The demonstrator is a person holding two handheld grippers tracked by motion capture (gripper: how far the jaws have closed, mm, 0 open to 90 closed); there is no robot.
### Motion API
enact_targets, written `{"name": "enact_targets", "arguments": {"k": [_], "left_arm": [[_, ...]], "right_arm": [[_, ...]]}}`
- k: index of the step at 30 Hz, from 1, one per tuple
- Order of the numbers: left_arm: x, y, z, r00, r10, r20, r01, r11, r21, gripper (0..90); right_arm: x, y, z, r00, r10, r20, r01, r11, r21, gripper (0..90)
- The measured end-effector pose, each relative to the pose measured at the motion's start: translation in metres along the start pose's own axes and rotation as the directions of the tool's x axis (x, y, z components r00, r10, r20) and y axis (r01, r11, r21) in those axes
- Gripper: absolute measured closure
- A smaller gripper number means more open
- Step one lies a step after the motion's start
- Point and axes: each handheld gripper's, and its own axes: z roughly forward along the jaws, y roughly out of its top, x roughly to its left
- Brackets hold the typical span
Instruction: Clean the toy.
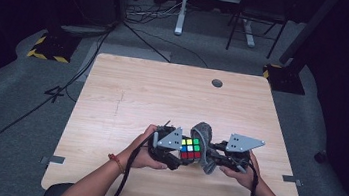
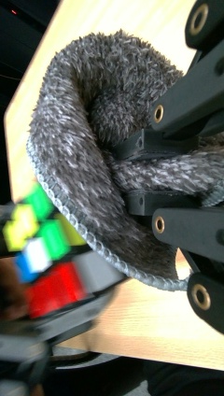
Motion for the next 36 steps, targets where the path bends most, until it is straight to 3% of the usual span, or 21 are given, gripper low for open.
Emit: {"name": "enact_targets", "arguments": {"k": [6,8,11,16,19,25,28,33,36], "left_arm": [[0.007,0.001,-0.012,0.9987,-0.009,-0.050,0.008,0.9998,-0.020,33.6],[0.013,-0.001,-0.016,0.9978,-0.027,-0.061,0.025,0.9993,-0.028,33.6],[0.016,-0.005,-0.016,0.9967,-0.031,-0.075,0.031,0.9995,0.002,33.6],[0.015,-0.009,-0.007,0.9983,-0.030,-0.049,0.032,0.9988,0.037,33.6],[0.008,-0.008,0.000,0.9997,-0.015,-0.018,0.016,0.9986,0.051,33.6],[-0.001,-0.003,0.006,1.0000,0.001,-0.005,-0.001,0.9989,0.047,33.6],[-0.001,0.000,0.003,0.9998,0.015,-0.014,-0.014,0.9994,0.033,33.5],[0.005,0.000,-0.004,0.9994,-0.009,-0.033,0.010,0.9999,0.009,33.5],[0.011,-0.004,-0.007,0.9979,-0.020,-0.062,0.021,0.9995,0.025,33.6]], "right_arm": [[0.004,-0.005,0.010,0.9994,-0.004,-0.034,0.006,0.999,0.049,77.7],[0.007,-0.005,0.011,0.9990,-0.016,-0.042,0.018,0.999,0.042,77.6],[0.011,0.000,0.007,0.9980,-0.043,-0.046,0.043,0.999,0.010,77.6],[0.015,0.006,0.001,0.9968,-0.071,-0.037,0.070,0.997,-0.018,77.5],[0.012,0.007,-0.004,0.9979,-0.058,-0.027,0.057,0.998,-0.041,77.5],[0.005,0.005,-0.005,0.9993,-0.038,0.001,0.038,0.999,-0.020,77.5],[0.004,0.002,-0.002,0.9995,-0.032,-0.009,0.032,0.999,0.012,77.5],[0.004,-0.002,0.005,0.9991,-0.023,-0.036,0.025,0.998,0.052,77.5],[0.006,-0.002,0.007,0.9975,-0.026,-0.065,0.031,0.997,0.064,77.4]]}}
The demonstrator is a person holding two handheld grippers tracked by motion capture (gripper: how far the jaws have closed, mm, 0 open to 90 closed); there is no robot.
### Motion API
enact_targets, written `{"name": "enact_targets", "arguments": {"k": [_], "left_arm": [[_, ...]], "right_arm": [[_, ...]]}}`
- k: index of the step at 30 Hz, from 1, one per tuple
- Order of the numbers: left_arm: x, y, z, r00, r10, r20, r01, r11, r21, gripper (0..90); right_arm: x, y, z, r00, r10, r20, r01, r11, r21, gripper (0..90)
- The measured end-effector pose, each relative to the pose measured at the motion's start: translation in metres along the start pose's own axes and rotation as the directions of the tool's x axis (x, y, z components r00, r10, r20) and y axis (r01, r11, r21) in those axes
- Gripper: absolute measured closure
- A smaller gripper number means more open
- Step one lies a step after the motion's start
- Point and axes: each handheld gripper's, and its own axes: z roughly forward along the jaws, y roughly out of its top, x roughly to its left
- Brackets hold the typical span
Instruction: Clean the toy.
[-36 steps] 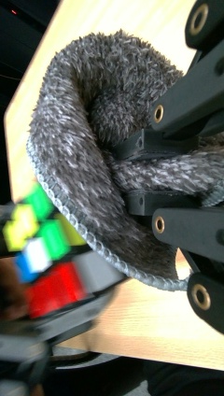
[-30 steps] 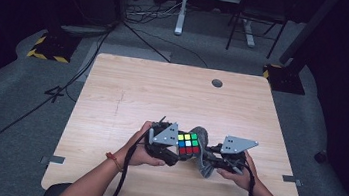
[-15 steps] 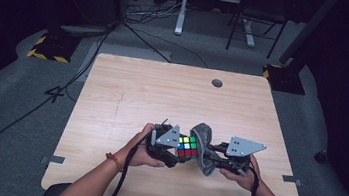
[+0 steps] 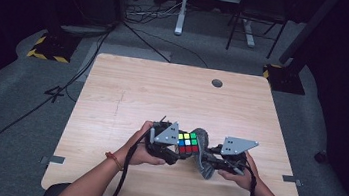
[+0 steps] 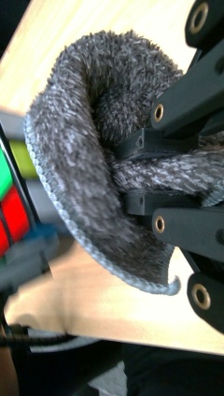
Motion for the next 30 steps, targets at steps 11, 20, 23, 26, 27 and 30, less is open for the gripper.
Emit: {"name": "enact_targets", "arguments": {"k": [11,20,23,26,27,30], "left_arm": [[0.009,-0.025,-0.011,0.9990,-0.025,-0.038,0.029,0.9911,0.129,33.6],[0.011,-0.064,-0.027,0.9913,-0.106,-0.079,0.119,0.9764,0.181,33.4],[0.009,-0.073,-0.029,0.9905,-0.108,-0.085,0.123,0.9729,0.196,33.4],[0.010,-0.081,-0.031,0.9890,-0.122,-0.083,0.137,0.9698,0.202,33.4],[0.010,-0.083,-0.031,0.9884,-0.127,-0.083,0.142,0.9683,0.205,33.4],[0.010,-0.091,-0.034,0.9879,-0.135,-0.076,0.148,0.9653,0.215,33.3]], "right_arm": [[-0.002,0.001,-0.007,0.9999,-0.016,-0.003,0.016,0.999,0.041,77.1],[-0.013,-0.018,-0.011,0.9971,-0.023,0.073,0.010,0.984,0.176,76.0],[-0.017,-0.032,-0.016,0.9937,-0.021,0.110,-0.005,0.973,0.231,76.0],[-0.020,-0.045,-0.021,0.9923,0.012,0.124,-0.041,0.971,0.236,75.9],[-0.021,-0.048,-0.022,0.9917,0.012,0.128,-0.043,0.970,0.240,75.8],[-0.024,-0.057,-0.025,0.9890,0.030,0.145,-0.065,0.968,0.242,75.5]]}}
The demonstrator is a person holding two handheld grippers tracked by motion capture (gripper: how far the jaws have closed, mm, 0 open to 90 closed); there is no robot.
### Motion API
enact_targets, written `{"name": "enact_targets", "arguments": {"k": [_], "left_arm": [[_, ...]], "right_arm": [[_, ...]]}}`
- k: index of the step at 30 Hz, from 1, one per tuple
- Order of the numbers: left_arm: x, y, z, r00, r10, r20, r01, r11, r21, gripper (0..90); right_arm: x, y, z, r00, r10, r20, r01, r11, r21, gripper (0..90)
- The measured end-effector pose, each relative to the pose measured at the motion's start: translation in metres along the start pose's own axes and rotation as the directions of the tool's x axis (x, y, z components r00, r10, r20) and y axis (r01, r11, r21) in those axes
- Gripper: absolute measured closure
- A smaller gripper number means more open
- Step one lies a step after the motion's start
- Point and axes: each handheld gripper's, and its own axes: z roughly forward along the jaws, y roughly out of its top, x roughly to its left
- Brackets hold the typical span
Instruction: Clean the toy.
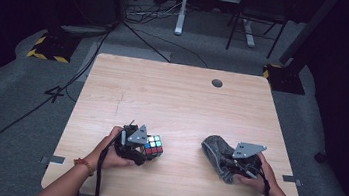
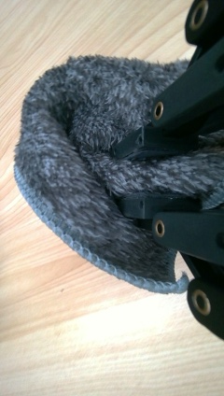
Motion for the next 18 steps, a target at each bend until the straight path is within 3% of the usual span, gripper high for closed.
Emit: {"name": "enact_targets", "arguments": {"k": [5,16,18], "left_arm": [[0.003,-0.012,0.000,0.9996,-0.025,0.014,0.025,0.9997,0.005,33.2],[0.005,-0.028,0.001,0.9951,-0.086,0.048,0.086,0.9963,0.003,31.7],[0.004,-0.030,0.003,0.9962,-0.079,0.038,0.078,0.9968,0.019,31.6]], "right_arm": [[-0.004,-0.011,0.000,0.9995,0.029,0.011,-0.029,1.000,0.004,74.9],[-0.007,-0.020,0.004,0.9970,0.077,-0.013,-0.077,0.997,-0.017,71.0],[-0.006,-0.019,0.004,0.9973,0.072,-0.011,-0.072,0.997,-0.014,70.1]]}}
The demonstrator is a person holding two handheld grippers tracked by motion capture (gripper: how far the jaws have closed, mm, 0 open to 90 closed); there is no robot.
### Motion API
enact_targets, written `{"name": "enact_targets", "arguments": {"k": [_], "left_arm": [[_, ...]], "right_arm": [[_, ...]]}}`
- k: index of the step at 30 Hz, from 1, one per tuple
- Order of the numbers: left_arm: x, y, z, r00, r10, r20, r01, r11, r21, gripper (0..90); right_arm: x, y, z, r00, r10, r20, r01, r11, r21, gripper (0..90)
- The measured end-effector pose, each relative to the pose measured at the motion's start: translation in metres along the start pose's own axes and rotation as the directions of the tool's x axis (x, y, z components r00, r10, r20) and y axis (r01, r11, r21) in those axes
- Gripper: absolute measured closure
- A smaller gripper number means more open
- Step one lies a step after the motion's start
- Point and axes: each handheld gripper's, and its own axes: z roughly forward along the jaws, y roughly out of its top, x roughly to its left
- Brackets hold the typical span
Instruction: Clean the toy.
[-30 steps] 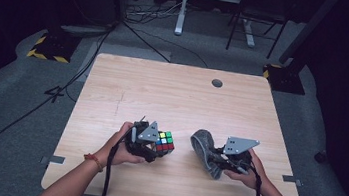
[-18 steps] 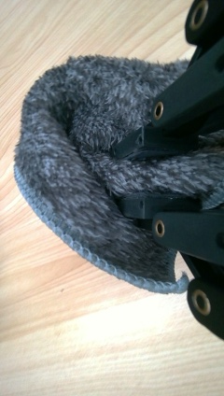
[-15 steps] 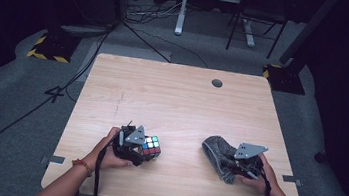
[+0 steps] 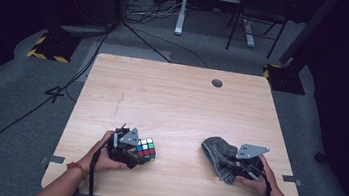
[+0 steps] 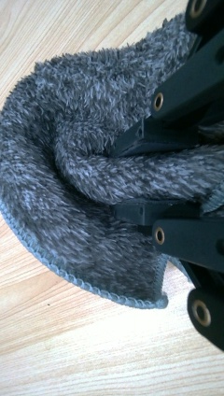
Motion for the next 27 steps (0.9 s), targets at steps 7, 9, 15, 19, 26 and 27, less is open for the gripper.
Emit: {"name": "enact_targets", "arguments": {"k": [7,9,15,19,26,27], "left_arm": [[-0.001,0.001,-0.004,0.9998,-0.003,-0.021,0.003,1.0000,0.002,27.6],[-0.003,0.002,-0.007,0.9990,0.003,-0.045,-0.003,1.0000,-0.008,24.2],[-0.006,0.004,-0.016,0.9962,0.009,-0.086,-0.009,1.0000,-0.004,17.5],[-0.009,0.005,-0.024,0.9936,0.018,-0.111,-0.018,0.9998,-0.003,16.3],[-0.004,-0.006,-0.035,0.9892,0.003,-0.147,-0.006,0.9998,-0.017,15.6],[-0.003,-0.008,-0.037,0.9882,-0.002,-0.153,-0.001,0.9998,-0.019,15.8]], "right_arm": [[0.000,0.003,-0.002,1.0000,0.008,-0.001,-0.008,1.000,0.001,57.6],[0.000,0.004,-0.003,0.9999,0.014,-0.004,-0.014,1.000,-0.006,54.0],[0.001,0.007,-0.006,0.9998,0.015,0.011,-0.015,1.000,-0.011,38.0],[0.003,0.012,-0.010,0.9999,0.009,0.014,-0.009,1.000,-0.026,30.1],[0.001,0.016,-0.019,0.9994,-0.001,0.035,0.002,1.000,-0.025,26.3],[0.000,0.016,-0.021,0.9992,0.002,0.039,-0.001,1.000,-0.030,26.1]]}}
